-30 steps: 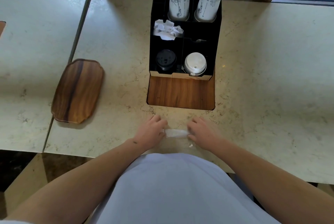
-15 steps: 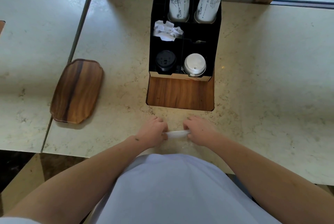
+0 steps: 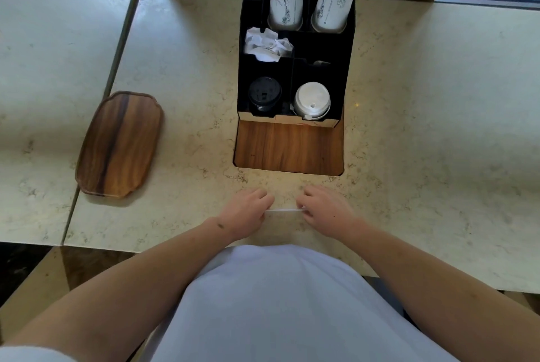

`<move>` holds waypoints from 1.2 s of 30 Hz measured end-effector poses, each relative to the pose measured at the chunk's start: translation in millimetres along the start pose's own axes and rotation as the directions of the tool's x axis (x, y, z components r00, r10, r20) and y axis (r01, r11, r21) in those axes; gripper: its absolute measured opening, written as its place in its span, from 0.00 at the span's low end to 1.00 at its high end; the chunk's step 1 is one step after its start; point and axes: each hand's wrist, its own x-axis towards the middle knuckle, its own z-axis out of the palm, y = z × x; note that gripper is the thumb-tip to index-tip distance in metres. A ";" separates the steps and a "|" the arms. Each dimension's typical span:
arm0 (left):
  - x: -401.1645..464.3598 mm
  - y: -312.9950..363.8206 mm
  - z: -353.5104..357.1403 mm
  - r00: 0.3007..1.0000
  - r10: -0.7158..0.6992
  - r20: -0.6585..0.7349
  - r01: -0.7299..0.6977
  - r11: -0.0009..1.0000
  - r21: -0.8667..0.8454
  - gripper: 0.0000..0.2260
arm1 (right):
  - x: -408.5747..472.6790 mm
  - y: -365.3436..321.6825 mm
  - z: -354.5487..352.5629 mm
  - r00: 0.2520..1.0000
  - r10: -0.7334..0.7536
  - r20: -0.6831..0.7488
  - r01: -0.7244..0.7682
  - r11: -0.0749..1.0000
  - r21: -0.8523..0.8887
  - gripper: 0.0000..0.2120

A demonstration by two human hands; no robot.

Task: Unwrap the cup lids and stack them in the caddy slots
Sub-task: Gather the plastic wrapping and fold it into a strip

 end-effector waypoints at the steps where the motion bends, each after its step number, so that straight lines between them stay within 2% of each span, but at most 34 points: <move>1: -1.5 0.6 -0.1 1.000 0.027 -0.001 -0.027 0.999 0.024 0.06 | -1.8 0.6 1.2 1.000 0.003 -0.014 -0.003 1.000 -0.004 0.04; 6: -7.1 3.5 -3.6 0.990 0.139 0.007 -0.138 0.982 0.125 0.14 | -8.6 -0.1 5.8 0.999 0.031 -0.043 -0.032 0.999 -0.020 0.06; 14: -20.8 -15.6 3.1 0.986 0.169 -0.008 -0.167 0.981 0.098 0.16 | -14.3 -0.6 19.2 0.999 0.045 -0.031 -0.045 0.999 -0.019 0.08; 16: -24.2 -18.6 4.8 0.983 0.181 -0.023 -0.178 0.979 0.099 0.16 | -20.5 1.6 25.4 0.999 0.044 -0.019 -0.044 0.999 0.000 0.10; 18: -26.6 -19.6 6.2 0.983 0.178 -0.047 -0.173 0.980 0.097 0.14 | -28.6 2.9 30.5 0.999 0.048 -0.006 -0.048 0.999 0.016 0.16; 20: -29.8 -18.7 6.3 0.983 0.163 -0.088 -0.159 0.986 0.054 0.08 | -34.6 3.9 33.6 0.998 0.063 -0.013 -0.063 0.997 0.035 0.21; 21: -31.2 -17.3 5.3 0.984 0.142 -0.107 -0.140 0.990 0.024 0.06 | -35.5 3.6 34.0 0.997 0.078 -0.019 -0.077 0.996 0.044 0.21; 23: -31.9 -14.3 3.9 0.992 0.052 -0.118 -0.057 0.998 -0.034 0.12 | -32.2 1.8 33.2 0.995 0.090 -0.047 -0.088 0.995 0.054 0.18; 26: -25.2 -11.0 6.6 0.992 -0.122 -0.025 0.119 0.988 -0.102 0.13 | -21.7 -1.9 31.4 0.990 0.116 -0.081 -0.110 0.991 0.070 0.13; 31: -11.6 -8.2 8.5 0.920 -0.379 0.097 0.388 0.857 -0.340 0.07 | -1.8 -0.1 32.4 0.958 0.287 0.017 -0.282 0.927 0.248 0.05; 33: -10.7 -9.7 9.0 0.906 -0.408 0.111 0.416 0.816 -0.400 0.09 | 2.6 2.0 32.7 0.929 0.361 0.083 -0.367 0.871 0.325 0.09; 36: -13.3 -10.9 12.7 0.911 -0.398 0.103 0.403 0.813 -0.420 0.08 | 2.2 5.9 36.1 0.921 0.372 0.118 -0.389 0.849 0.358 0.12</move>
